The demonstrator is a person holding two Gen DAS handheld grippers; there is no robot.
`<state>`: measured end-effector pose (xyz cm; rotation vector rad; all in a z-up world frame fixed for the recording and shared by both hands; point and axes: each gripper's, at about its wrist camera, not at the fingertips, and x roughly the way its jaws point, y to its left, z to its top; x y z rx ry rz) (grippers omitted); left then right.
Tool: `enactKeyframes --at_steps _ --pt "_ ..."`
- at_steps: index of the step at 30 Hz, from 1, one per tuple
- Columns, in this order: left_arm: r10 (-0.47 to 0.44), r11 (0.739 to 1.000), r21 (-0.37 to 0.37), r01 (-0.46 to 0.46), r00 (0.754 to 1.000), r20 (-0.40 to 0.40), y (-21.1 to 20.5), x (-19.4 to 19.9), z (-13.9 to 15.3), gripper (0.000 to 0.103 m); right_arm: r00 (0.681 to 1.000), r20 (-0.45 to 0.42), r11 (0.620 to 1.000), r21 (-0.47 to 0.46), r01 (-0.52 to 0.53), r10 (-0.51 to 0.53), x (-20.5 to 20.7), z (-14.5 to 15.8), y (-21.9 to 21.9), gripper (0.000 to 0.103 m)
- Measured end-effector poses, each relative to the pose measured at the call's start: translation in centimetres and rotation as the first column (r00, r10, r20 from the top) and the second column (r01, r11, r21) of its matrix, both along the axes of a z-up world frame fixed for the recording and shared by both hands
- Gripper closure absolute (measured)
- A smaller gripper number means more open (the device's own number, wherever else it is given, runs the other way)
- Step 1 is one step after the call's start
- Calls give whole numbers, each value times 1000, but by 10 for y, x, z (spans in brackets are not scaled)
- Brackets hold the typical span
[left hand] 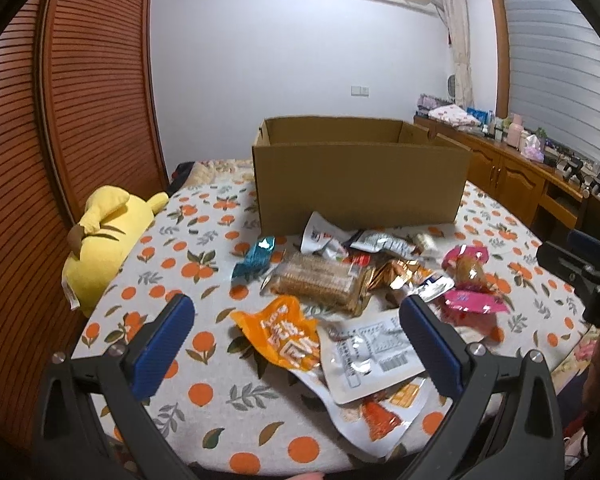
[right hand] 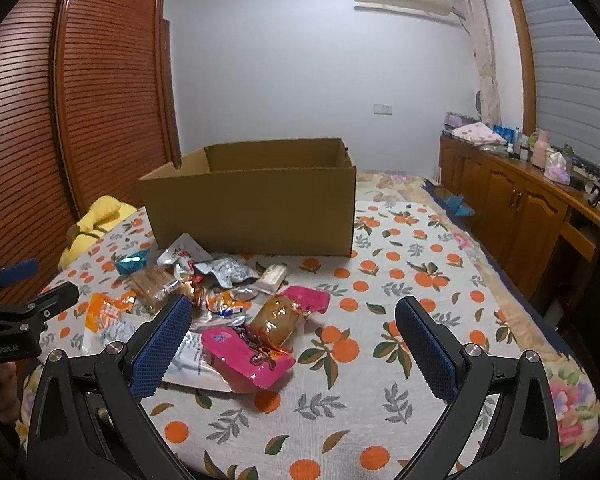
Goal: Organize snacks
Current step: 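Grasp the orange spicy-strip bag with left tool while right tool grasps pink packet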
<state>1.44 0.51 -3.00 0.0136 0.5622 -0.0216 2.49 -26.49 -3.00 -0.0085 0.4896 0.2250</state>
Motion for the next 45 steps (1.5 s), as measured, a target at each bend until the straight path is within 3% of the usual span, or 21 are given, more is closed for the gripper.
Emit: enactKeyframes --at_steps 7,12,22,27,37,41,45 --pt "7 1000 -25 -8 998 -64 13 8 -14 0 998 -60 1000 -1 -27 26 17 -10 -5 1" --pt "1 998 -54 -7 994 -108 22 13 -22 0 986 -155 998 31 -63 67 41 -21 -12 4" --pt "-2 993 -120 -19 984 -178 42 26 -36 1 936 -313 986 96 -138 162 86 -43 -3 26" --pt "-3 984 -175 -37 975 -223 51 33 -44 3 918 -358 985 93 -145 169 99 -53 4 29" --pt "-33 945 -322 -65 957 -289 62 47 -55 20 908 -382 985 80 -152 171 99 -65 8 29" --pt "-30 934 -347 -85 949 -312 64 58 -59 22 909 -380 985 72 -155 171 99 -65 10 29" --pt "-35 914 -393 -98 948 -316 71 67 -58 37 909 -381 985 70 -157 172 100 -65 11 29"
